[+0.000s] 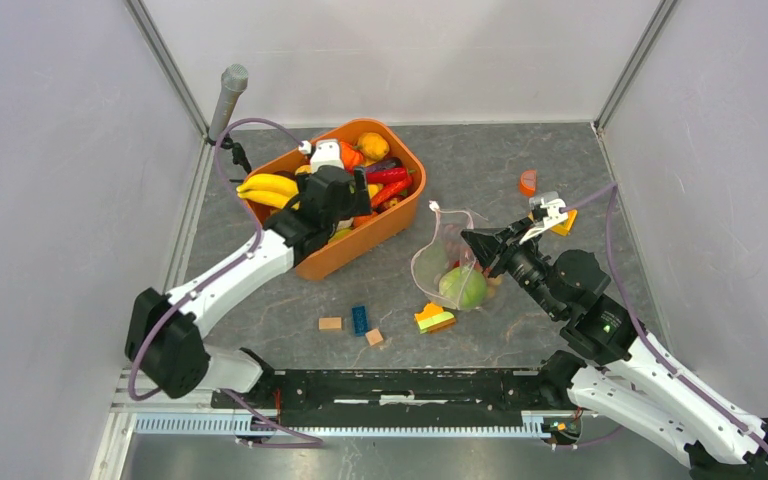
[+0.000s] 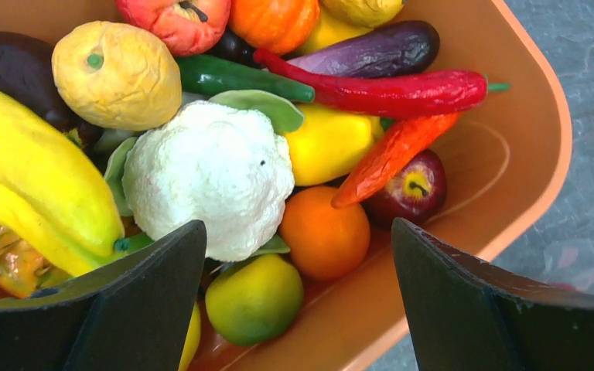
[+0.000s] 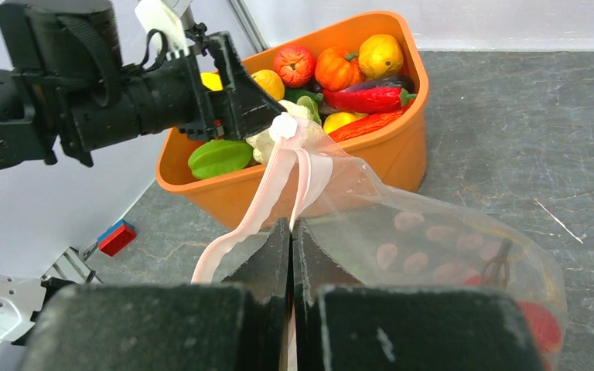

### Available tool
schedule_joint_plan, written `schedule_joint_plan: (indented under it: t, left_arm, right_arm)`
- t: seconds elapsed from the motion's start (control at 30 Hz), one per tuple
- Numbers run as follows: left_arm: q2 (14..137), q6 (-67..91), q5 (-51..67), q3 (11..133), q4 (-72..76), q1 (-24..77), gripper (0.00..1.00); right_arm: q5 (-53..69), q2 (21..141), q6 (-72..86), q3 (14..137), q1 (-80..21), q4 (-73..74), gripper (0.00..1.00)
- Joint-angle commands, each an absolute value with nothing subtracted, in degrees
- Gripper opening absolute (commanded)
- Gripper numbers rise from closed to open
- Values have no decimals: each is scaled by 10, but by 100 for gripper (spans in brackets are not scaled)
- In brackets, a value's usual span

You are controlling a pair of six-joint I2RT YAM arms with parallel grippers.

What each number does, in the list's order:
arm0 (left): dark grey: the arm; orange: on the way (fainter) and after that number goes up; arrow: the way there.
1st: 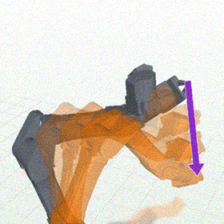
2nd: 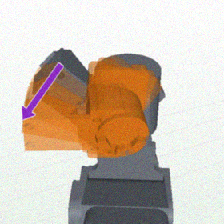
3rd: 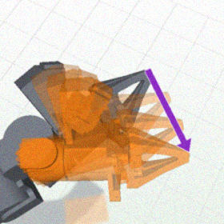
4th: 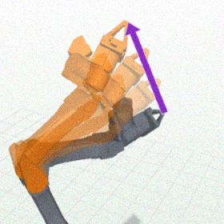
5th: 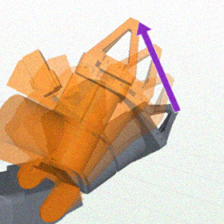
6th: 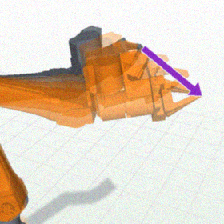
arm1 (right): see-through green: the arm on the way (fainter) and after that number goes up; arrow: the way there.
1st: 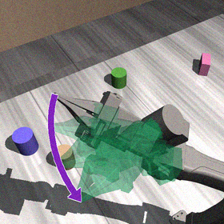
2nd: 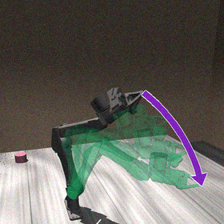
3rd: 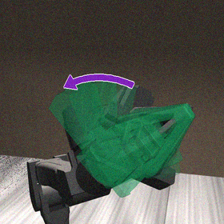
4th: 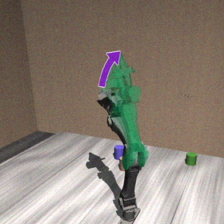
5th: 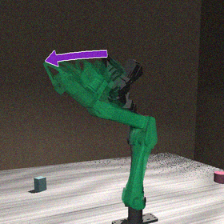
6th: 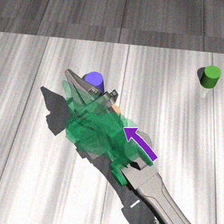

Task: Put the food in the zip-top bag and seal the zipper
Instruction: Pick up the fake vegetable from the bin.

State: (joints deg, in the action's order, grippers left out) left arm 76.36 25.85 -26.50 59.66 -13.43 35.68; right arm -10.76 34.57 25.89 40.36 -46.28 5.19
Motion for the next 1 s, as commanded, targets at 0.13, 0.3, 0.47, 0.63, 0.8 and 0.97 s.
schedule_joint_plan:
  t: [0.13,0.3,0.47,0.63,0.8,0.97]
  left_arm:
    - [860,325,-363,687,-187,356,93]
    - [891,315,-420,686,-181,356,93]
    - [928,272,-466,703,-178,357,93]
    - [960,231,-512,716,-174,360,94]
    - [975,212,-548,726,-184,370,95]
    - [987,215,-548,724,-196,371,92]
  right_arm:
    - [-102,341,267,410,-464,23,0]
    - [-107,335,267,409,-465,25,0]
    - [-107,335,266,408,-465,27,0]
    - [-107,336,266,405,-465,23,0]
    - [-107,342,267,400,-465,17,0]
    - [-102,348,266,403,-465,21,0]
